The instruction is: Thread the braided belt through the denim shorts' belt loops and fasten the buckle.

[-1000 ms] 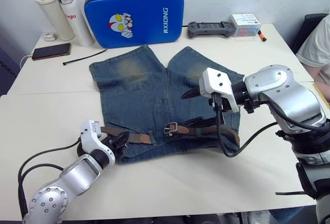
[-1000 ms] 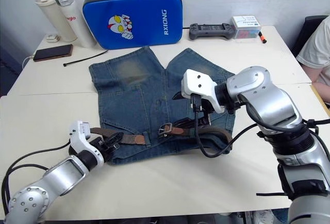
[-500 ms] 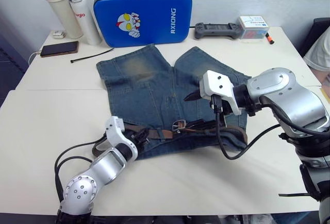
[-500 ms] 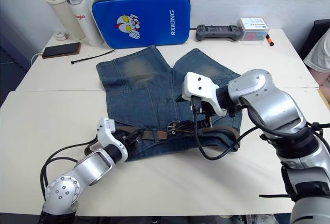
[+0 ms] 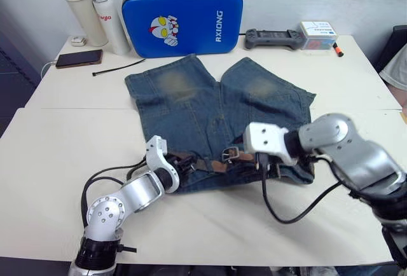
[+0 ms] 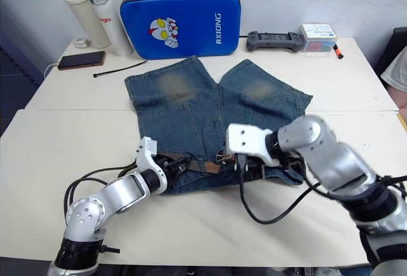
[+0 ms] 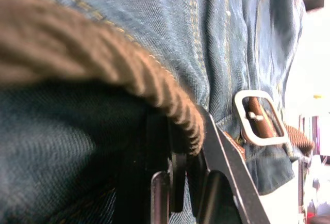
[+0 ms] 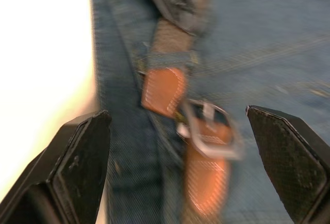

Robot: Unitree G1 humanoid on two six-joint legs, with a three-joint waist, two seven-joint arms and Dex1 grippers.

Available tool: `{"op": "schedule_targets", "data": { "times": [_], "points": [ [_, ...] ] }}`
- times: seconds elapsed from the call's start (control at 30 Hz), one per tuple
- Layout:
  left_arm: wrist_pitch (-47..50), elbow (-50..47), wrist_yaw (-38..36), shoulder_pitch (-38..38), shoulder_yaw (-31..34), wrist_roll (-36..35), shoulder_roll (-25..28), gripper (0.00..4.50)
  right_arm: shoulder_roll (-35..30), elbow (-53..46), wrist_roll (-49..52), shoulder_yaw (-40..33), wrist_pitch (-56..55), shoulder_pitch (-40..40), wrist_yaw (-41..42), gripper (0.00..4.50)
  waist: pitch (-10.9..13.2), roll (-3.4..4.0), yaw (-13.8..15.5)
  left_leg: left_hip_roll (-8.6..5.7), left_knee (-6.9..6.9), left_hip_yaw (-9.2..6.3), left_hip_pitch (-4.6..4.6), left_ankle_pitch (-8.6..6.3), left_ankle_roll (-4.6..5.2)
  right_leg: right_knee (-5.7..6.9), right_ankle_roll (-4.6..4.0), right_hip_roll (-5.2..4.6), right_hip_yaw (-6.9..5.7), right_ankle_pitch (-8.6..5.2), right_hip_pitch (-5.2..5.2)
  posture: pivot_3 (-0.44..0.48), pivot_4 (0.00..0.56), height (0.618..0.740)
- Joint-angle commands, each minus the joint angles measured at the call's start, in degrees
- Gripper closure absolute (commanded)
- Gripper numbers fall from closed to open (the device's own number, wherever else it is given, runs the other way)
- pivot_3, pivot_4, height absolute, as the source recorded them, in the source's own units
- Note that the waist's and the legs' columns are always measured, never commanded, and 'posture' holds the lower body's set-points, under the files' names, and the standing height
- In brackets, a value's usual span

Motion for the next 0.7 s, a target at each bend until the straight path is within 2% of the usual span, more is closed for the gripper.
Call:
{"op": "schedule_targets", "data": {
  "times": [0.03,0.33,0.47,0.6,0.7],
  "points": [
    [3.4,0.0,-0.8,-1.0,-2.3,-2.8,1.1,4.50,1.0,-0.8,-3.5,-0.1,-5.4,1.0,-1.8,0.07,0.0,0.00,0.0,0.00,-0.01,0.02,0.00,0.00,0.00,-0.01,0.00,0.00,0.02,0.00,-0.01,0.000,0.150,0.740],
    [4.1,-0.6,2.1,-2.9,-2.7,-4.1,3.5,4.50,3.1,0.3,-4.3,-2.3,-5.7,1.4,-3.0,0.07,0.0,0.00,-0.1,0.00,-0.01,-0.01,0.00,0.00,0.00,-0.02,0.00,0.02,0.02,0.00,0.00,0.000,0.150,0.740],
    [2.8,-1.4,2.7,-2.1,-1.8,-5.0,3.8,2.80,3.9,1.3,-4.5,-2.7,-5.7,1.0,-3.1,0.00,0.0,0.00,-0.3,0.01,-0.02,-0.01,0.02,0.00,0.00,-0.02,0.00,0.03,0.02,0.00,0.00,0.000,0.150,0.740],
    [-0.3,-4.8,7.3,-0.3,0.2,-9.2,5.8,1.08,4.4,2.1,-4.1,-3.2,-5.6,0.5,-2.8,0.00,0.0,0.00,-1.0,0.02,-0.04,-0.01,0.10,0.00,0.00,-0.01,-0.01,0.04,0.03,0.00,0.08,0.000,0.150,0.740],
    [-4.1,-8.7,11.0,1.9,3.7,-13.6,9.5,1.08,4.5,2.8,-3.6,-3.8,-5.6,0.1,-2.4,0.00,0.0,0.00,-1.7,0.05,-0.17,0.02,0.20,0.00,-0.02,-0.01,-0.03,0.07,0.09,-0.01,0.09,0.000,0.150,0.740]
  ]
}}
